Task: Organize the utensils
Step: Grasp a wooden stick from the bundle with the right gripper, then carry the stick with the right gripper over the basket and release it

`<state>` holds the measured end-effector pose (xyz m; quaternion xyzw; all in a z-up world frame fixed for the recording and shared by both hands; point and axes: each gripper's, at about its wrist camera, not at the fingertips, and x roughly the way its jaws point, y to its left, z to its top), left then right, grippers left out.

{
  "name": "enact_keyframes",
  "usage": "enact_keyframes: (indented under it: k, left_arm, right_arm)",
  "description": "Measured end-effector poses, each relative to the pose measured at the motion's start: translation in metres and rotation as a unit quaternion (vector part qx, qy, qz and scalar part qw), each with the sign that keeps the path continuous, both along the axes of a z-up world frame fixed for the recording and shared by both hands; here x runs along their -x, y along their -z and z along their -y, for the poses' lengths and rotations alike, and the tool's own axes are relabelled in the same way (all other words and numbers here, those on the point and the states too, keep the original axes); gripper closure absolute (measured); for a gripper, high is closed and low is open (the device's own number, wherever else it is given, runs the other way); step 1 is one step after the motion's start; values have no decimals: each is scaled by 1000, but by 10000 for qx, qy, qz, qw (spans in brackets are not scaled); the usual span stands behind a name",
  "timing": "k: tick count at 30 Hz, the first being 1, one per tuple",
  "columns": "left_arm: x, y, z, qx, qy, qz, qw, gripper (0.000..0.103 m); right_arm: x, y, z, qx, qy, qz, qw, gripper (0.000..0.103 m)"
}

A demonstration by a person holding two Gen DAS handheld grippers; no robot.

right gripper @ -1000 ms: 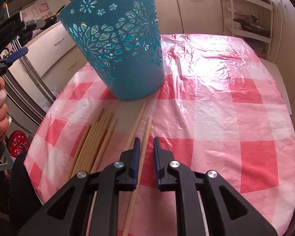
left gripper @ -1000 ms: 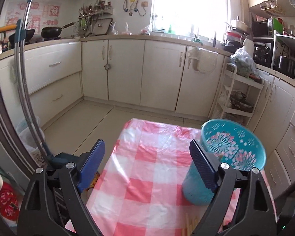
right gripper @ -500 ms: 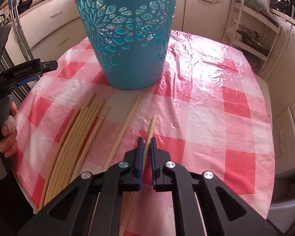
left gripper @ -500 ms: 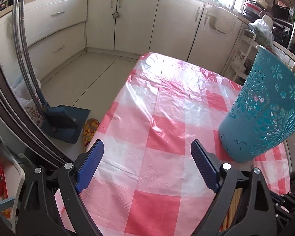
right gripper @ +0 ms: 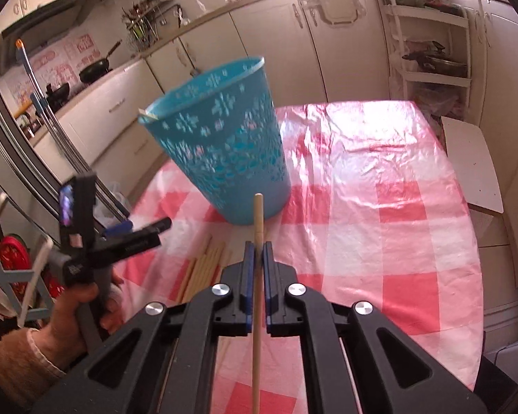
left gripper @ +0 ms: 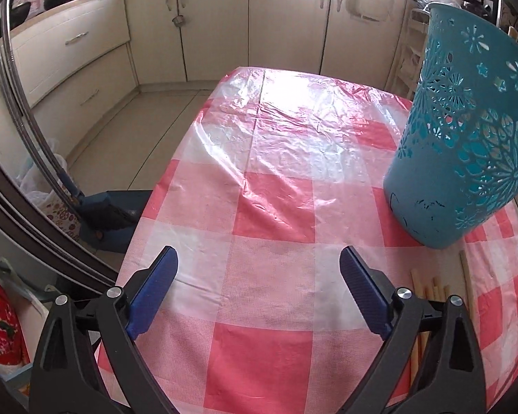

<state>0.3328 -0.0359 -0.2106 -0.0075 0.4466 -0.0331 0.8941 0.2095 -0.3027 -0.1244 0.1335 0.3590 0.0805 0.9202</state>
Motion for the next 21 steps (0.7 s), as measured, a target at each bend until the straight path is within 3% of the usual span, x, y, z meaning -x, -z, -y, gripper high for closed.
enact_keyframes:
  k: [6,11,21]
  left_arm:
    - [-2,3,-8,190,-121,-94,9997,12]
    - [-2,5,-6,140,-98,-98,9998,12]
    - [-3,6,-7,152,-91,-100,9998,12]
  right_arm:
    - [3,-65,0,-396,-50,852,9956,98]
    - [-7,-110,-10,-404,-183,1418,9889,98]
    - [-29,-148,-15,-252,-352,1761,9834,102]
